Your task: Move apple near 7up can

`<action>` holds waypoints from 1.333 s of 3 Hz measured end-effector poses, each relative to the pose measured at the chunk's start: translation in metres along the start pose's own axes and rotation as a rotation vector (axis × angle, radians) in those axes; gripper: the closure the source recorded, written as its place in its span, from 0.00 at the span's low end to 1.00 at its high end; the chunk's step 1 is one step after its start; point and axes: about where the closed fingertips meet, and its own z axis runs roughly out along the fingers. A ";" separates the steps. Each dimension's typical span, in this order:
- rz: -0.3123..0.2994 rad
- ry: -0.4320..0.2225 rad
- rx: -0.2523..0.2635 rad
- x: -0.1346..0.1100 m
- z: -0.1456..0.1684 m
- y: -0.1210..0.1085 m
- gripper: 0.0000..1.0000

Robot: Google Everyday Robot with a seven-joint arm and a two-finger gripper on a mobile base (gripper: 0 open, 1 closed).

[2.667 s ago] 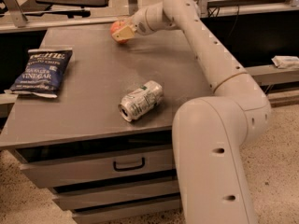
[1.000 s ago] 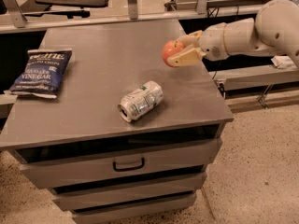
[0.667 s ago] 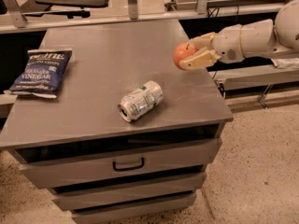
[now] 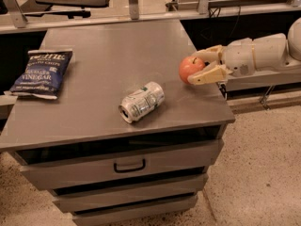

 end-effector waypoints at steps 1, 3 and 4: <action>-0.034 -0.021 -0.062 -0.003 0.004 0.017 1.00; -0.097 -0.007 -0.171 -0.011 0.020 0.037 0.61; -0.102 0.000 -0.195 -0.009 0.025 0.041 0.38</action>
Offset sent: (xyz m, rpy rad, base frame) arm -0.0334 0.0359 -0.0007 -0.0506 -0.0180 0.2293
